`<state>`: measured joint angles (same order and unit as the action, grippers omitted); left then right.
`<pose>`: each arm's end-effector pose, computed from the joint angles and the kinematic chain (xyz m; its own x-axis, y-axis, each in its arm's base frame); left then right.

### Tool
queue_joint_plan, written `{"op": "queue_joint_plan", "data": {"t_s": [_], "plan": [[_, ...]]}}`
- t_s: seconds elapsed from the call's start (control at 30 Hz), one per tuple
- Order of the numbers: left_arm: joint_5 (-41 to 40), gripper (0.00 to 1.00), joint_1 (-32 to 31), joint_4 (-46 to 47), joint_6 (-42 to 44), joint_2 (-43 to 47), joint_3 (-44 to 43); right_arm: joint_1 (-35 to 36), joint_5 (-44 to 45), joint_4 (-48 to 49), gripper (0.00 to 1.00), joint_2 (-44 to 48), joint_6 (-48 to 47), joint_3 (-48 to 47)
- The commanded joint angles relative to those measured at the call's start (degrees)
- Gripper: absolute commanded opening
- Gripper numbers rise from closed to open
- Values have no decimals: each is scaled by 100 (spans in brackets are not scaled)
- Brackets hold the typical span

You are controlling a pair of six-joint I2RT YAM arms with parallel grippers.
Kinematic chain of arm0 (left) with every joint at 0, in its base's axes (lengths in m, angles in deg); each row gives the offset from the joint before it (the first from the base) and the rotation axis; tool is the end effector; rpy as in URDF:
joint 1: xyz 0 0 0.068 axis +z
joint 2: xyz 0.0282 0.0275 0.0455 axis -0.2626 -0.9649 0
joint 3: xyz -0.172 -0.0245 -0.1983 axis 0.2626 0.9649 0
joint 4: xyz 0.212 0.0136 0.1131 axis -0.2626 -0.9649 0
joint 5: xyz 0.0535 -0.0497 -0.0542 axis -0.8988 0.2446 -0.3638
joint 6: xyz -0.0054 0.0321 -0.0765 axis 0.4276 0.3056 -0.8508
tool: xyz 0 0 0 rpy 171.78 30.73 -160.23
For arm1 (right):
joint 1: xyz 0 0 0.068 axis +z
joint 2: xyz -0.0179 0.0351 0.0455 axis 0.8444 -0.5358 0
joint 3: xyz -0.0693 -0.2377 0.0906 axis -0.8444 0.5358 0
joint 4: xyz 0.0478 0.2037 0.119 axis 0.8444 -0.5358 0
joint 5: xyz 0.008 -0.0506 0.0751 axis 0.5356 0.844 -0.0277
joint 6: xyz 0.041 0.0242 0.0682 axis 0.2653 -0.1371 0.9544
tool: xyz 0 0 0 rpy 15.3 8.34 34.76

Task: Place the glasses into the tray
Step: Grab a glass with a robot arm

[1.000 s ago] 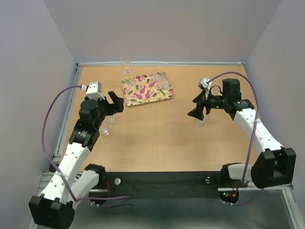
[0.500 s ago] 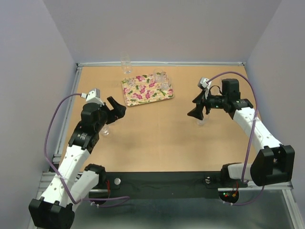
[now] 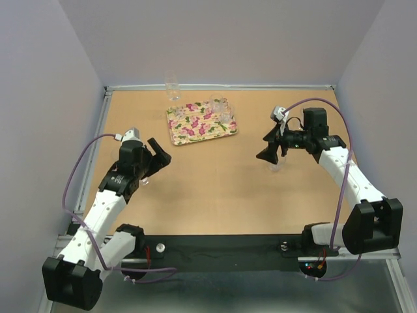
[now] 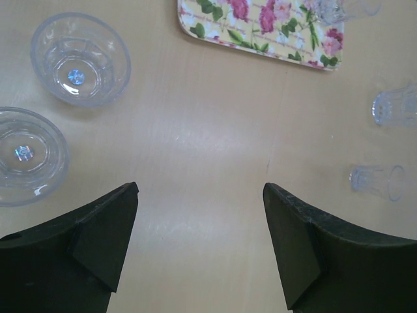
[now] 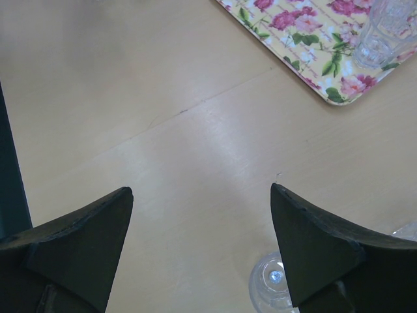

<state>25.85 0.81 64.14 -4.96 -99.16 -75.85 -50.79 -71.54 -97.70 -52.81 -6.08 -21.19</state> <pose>0.2014 -0.0541 0.2585 -0.5267 -0.4947 -0.6913 -0.0574 0.8321 -0.5516 0.2583 0.0902 0.2792 -0.2271 -0.3198 -0.9199 -0.9117 0.4018 0.0854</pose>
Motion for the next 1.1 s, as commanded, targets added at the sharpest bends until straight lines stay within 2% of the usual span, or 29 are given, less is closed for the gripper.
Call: {"op": "queue_joint_plan", "data": {"t_s": [0.0, 0.23, 0.37, 0.53, 0.77, 1.07], "plan": [[-507, 88, 0, -9, -26, -167, -24, -30, -69, 232, 91, -25, -52, 80], [-1272, 88, 9, 272, 642, -1035, -716, -30, -34, 223, 91, -16, -52, 89], [-1123, 88, 26, 369, 958, -1633, -1025, -31, -60, 223, 91, -25, -43, 89], [-1219, 83, 44, 501, 1336, -2152, -1385, -30, -87, 223, 91, -51, -26, 89], [-1431, 81, 44, 500, 1706, -2364, -1501, -30, -61, 223, 91, -42, -43, 89], [-1167, 68, 62, 668, 1715, -2962, -1430, -30, -17, 223, 91, -51, -34, 89]]}}
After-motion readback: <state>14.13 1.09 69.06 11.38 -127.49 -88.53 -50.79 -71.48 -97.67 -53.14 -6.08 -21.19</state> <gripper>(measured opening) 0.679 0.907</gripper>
